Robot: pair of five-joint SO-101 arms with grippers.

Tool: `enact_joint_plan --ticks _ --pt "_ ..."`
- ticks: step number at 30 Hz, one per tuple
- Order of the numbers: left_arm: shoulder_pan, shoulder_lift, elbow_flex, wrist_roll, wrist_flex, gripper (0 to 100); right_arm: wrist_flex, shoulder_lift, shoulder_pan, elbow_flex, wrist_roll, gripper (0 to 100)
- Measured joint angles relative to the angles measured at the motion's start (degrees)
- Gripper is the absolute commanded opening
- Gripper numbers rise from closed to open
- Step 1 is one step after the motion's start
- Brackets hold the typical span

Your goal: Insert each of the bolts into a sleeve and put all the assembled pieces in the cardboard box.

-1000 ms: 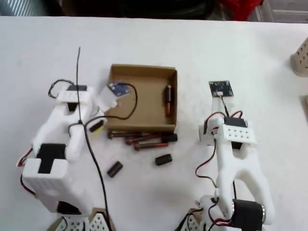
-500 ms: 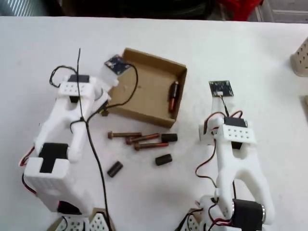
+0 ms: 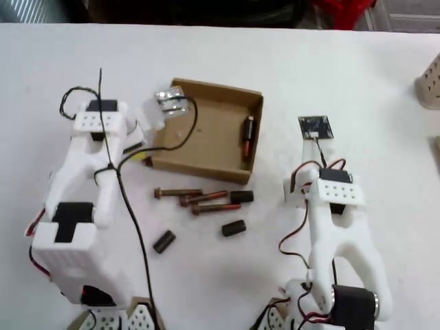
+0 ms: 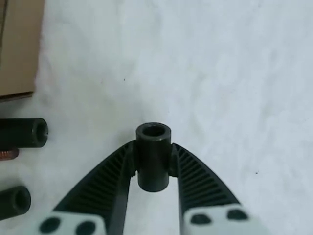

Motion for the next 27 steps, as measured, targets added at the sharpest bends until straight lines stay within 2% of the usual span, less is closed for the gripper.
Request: enact_joint_plan --ticks 7,12,14,18,21,27 --pt "-0.1 7.6 -3.4 -5.2 -0.7 22 -0.3 0.0 0.2 0.0 0.0 1.7" --pt "-0.1 12.3 -8.6 -8.4 2.1 22 -0.3 0.0 0.3 0.0 0.0 1.7" --pt "-0.1 13.8 -10.3 -8.6 2.5 20 -0.3 0.0 0.2 0.0 0.0 1.7" --pt "0.0 16.8 -13.6 -8.6 3.2 7 -0.3 0.0 0.2 0.0 0.0 1.7" --pt "0.4 19.2 -16.3 -7.7 5.1 3 -0.3 0.0 0.2 0.0 0.0 1.7" --pt "0.0 21.3 -22.3 -2.4 11.2 2 -0.4 0.0 0.2 0.0 0.0 1.7"
